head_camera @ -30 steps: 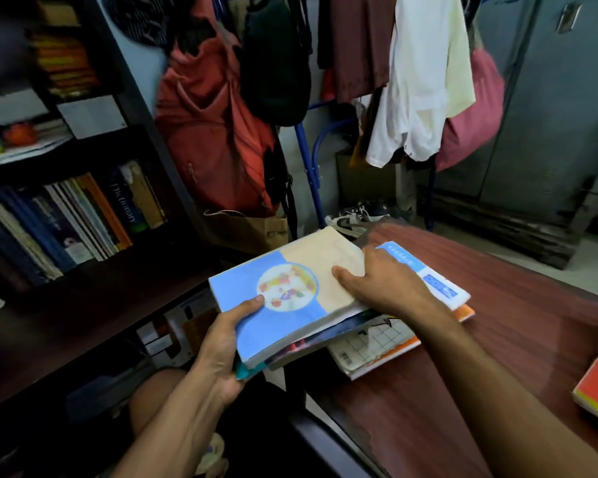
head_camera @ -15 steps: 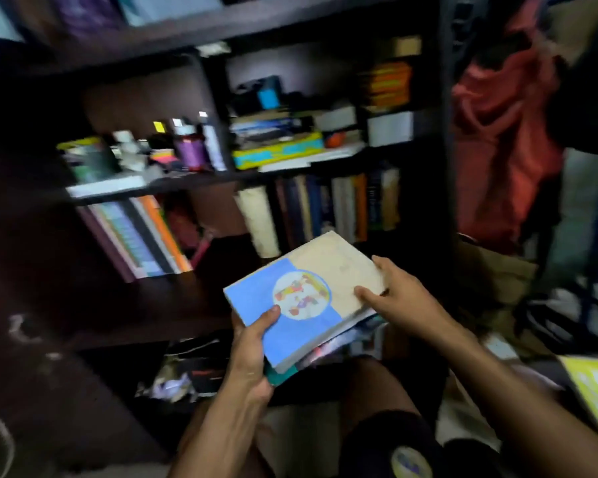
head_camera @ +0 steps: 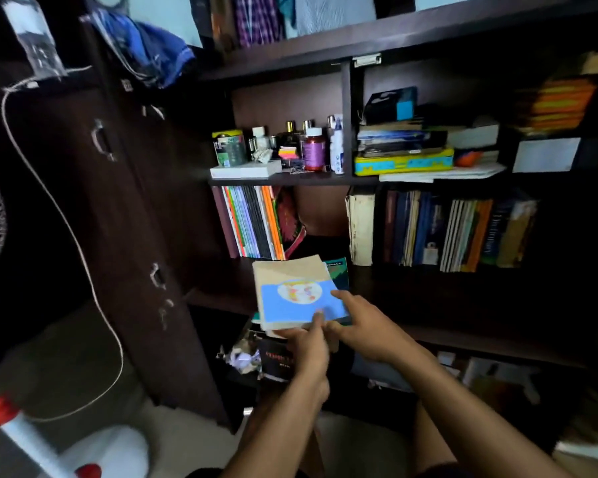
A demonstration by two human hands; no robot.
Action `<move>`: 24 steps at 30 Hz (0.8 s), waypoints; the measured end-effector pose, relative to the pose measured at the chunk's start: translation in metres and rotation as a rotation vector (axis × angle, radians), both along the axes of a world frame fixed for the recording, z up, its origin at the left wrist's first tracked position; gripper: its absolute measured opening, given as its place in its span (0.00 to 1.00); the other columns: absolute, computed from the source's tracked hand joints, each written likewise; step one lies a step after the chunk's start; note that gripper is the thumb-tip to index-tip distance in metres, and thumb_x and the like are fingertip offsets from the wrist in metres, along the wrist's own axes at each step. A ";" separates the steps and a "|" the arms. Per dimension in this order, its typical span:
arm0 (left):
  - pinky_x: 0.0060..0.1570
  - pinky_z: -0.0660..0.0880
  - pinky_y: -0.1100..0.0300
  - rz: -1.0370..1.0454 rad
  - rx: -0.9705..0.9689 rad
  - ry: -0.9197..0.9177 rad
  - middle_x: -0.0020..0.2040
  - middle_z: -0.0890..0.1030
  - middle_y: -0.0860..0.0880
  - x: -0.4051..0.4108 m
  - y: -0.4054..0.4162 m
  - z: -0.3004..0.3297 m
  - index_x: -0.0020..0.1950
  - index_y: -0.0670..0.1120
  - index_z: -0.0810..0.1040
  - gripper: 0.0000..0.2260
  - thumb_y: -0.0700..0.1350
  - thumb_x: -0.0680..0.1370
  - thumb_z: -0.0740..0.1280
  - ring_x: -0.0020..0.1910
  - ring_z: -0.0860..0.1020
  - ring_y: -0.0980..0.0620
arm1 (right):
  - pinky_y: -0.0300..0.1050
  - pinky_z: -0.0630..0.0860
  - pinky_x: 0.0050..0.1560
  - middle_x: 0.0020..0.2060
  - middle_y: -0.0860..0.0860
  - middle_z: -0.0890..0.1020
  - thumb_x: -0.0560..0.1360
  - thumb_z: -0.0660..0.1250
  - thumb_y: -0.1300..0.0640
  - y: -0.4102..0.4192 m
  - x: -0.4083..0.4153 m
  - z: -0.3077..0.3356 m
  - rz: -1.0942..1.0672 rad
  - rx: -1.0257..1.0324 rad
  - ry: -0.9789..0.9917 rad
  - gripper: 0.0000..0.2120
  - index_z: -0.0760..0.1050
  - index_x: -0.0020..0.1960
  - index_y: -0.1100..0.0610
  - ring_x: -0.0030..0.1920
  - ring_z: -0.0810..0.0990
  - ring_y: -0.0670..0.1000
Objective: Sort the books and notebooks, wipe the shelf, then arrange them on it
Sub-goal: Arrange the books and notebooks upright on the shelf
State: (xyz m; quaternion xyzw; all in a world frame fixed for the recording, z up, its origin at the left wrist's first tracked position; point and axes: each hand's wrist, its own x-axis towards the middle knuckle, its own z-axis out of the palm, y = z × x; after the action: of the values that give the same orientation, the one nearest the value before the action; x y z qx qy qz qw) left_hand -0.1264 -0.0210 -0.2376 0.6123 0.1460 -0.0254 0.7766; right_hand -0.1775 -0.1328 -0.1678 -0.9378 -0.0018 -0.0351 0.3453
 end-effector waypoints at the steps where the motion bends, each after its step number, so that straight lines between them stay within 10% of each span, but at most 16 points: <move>1: 0.53 0.81 0.52 -0.130 -0.001 -0.009 0.64 0.80 0.51 -0.025 -0.003 0.014 0.75 0.51 0.61 0.30 0.54 0.78 0.69 0.54 0.81 0.54 | 0.48 0.67 0.71 0.76 0.54 0.64 0.79 0.68 0.45 -0.004 0.000 0.000 -0.020 -0.014 0.009 0.34 0.58 0.81 0.49 0.75 0.67 0.56; 7: 0.43 0.75 0.56 -0.119 -0.030 -0.059 0.62 0.80 0.51 -0.048 0.031 0.002 0.64 0.50 0.75 0.11 0.45 0.82 0.67 0.57 0.78 0.54 | 0.49 0.67 0.72 0.75 0.52 0.65 0.78 0.68 0.43 -0.032 -0.005 -0.005 -0.092 -0.047 0.066 0.34 0.61 0.80 0.50 0.74 0.66 0.55; 11: 0.46 0.77 0.53 0.098 -0.021 -0.119 0.66 0.77 0.46 -0.023 0.062 0.013 0.74 0.47 0.69 0.22 0.49 0.81 0.68 0.61 0.78 0.46 | 0.48 0.69 0.69 0.71 0.50 0.67 0.78 0.69 0.43 -0.034 -0.006 -0.014 -0.095 -0.036 0.064 0.31 0.65 0.77 0.51 0.70 0.70 0.53; 16: 0.48 0.81 0.53 -0.171 0.272 -0.121 0.53 0.83 0.52 0.005 0.077 0.043 0.70 0.43 0.73 0.22 0.49 0.79 0.72 0.49 0.82 0.54 | 0.49 0.72 0.64 0.67 0.49 0.73 0.78 0.67 0.41 -0.030 0.001 -0.018 -0.161 -0.036 -0.015 0.28 0.70 0.73 0.52 0.67 0.72 0.52; 24: 0.33 0.81 0.55 -0.286 0.196 0.031 0.54 0.85 0.44 0.017 0.071 0.049 0.60 0.45 0.76 0.16 0.50 0.77 0.75 0.47 0.85 0.46 | 0.53 0.65 0.65 0.70 0.48 0.74 0.77 0.65 0.37 -0.018 0.002 -0.006 -0.155 -0.312 -0.022 0.26 0.68 0.70 0.48 0.70 0.66 0.56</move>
State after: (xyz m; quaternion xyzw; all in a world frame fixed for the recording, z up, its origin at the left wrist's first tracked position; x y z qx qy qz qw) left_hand -0.1091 0.0497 -0.1885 0.6991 0.0712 -0.1310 0.6993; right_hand -0.1756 -0.1511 -0.1734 -0.9769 0.0613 -0.0712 0.1919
